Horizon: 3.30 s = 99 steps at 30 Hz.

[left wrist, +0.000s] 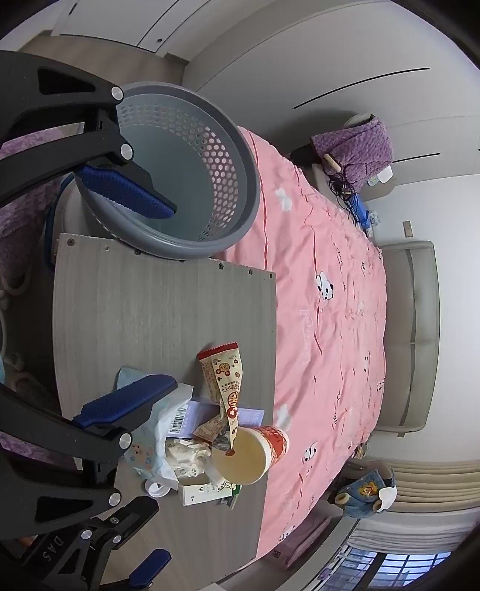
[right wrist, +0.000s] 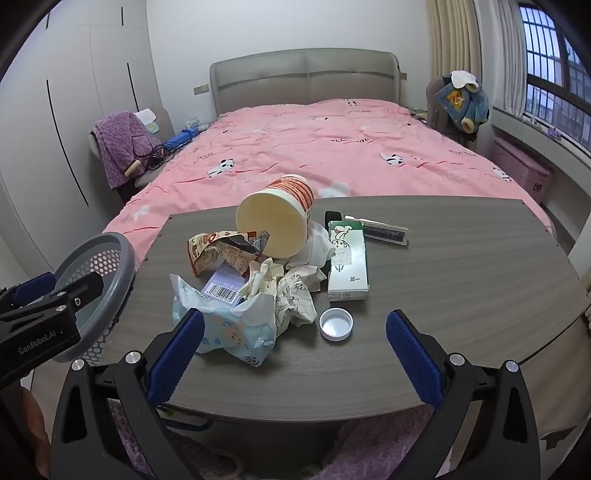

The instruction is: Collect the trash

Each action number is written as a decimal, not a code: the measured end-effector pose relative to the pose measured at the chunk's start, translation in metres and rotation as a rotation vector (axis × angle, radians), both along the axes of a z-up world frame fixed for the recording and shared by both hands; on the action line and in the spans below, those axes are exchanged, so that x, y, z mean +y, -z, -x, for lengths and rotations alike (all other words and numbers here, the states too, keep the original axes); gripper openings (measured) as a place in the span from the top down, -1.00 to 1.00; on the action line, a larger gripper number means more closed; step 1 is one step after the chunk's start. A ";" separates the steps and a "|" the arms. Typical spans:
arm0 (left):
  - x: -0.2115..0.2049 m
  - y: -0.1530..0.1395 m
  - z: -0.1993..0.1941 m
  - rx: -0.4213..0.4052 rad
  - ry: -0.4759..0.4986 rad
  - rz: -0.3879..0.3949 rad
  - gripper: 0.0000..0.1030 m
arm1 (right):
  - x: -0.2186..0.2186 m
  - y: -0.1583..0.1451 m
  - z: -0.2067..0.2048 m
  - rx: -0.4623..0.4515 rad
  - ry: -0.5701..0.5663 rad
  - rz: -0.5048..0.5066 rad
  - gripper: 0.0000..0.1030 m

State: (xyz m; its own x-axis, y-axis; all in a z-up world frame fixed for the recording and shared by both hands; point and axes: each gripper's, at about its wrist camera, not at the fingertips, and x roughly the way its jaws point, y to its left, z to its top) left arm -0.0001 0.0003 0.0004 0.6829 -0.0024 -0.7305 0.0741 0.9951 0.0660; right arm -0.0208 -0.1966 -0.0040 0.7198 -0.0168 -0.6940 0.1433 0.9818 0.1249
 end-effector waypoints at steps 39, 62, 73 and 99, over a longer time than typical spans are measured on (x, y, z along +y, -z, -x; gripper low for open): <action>0.004 -0.007 0.007 -0.029 -0.006 -0.008 -0.60 | 0.000 -0.006 0.004 -0.011 -0.001 -0.003 -0.88; 0.004 -0.011 0.009 -0.036 -0.006 -0.009 -0.60 | 0.002 -0.011 0.008 -0.024 0.001 0.005 -0.88; 0.005 -0.012 0.011 -0.038 -0.006 -0.009 -0.60 | 0.003 -0.014 0.011 -0.030 0.001 0.006 -0.88; 0.005 -0.014 0.013 -0.040 -0.004 -0.007 -0.60 | 0.003 -0.015 0.012 -0.029 0.000 0.000 -0.88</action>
